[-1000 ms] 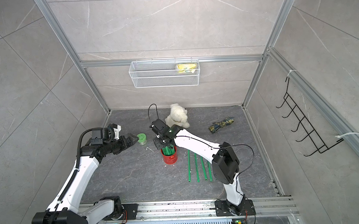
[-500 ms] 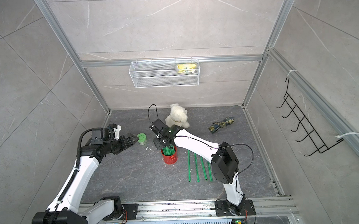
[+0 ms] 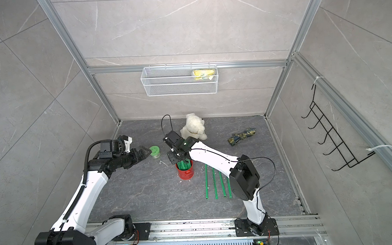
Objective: Take the straws out of the storage container
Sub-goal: Pick up the straw from the container.
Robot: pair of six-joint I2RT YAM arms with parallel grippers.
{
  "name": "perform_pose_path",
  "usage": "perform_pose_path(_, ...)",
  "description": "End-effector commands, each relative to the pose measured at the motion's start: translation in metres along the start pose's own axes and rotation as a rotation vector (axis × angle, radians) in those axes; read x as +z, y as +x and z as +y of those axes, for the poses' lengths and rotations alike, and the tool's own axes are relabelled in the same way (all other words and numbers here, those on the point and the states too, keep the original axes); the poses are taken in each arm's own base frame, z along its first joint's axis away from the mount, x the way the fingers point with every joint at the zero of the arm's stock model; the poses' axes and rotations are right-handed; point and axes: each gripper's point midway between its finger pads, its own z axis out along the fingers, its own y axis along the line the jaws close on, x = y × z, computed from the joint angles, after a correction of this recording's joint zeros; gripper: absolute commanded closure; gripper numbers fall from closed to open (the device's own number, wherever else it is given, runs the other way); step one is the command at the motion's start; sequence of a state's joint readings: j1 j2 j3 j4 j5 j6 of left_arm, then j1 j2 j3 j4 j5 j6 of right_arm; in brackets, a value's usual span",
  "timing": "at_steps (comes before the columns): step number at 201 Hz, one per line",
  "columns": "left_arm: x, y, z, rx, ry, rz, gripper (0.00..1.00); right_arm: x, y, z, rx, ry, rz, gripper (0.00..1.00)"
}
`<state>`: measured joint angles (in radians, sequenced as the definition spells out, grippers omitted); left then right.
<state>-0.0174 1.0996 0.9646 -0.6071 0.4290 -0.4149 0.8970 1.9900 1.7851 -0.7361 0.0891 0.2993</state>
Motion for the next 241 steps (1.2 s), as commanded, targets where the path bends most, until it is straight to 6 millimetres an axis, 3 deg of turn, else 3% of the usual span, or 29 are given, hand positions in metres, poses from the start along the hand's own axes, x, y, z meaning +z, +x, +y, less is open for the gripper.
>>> perform_pose_path(1,-0.007,-0.007,-0.011,0.037,0.027,-0.01,0.0,-0.012,0.0,-0.001,0.009,-0.006,-0.003,0.9)
perform_pose_path(39,-0.007,-0.007,-0.011,0.037,0.027,-0.01,0.0,-0.025,0.007,-0.004,0.009,-0.006,-0.007,0.91)
perform_pose_path(110,-0.006,-0.007,-0.01,0.036,0.023,-0.008,0.0,-0.054,0.002,-0.007,0.014,-0.015,-0.054,0.91)
perform_pose_path(157,-0.006,-0.007,-0.01,0.035,0.025,-0.007,0.0,-0.087,-0.008,-0.007,0.015,-0.031,-0.103,0.91)
perform_pose_path(192,-0.006,-0.007,-0.01,0.035,0.025,-0.007,0.0,-0.132,-0.023,-0.009,-0.001,-0.031,-0.16,0.91)
perform_pose_path(241,-0.008,-0.007,-0.012,0.039,0.028,-0.013,0.0,-0.213,-0.036,-0.036,-0.044,0.078,-0.254,0.91)
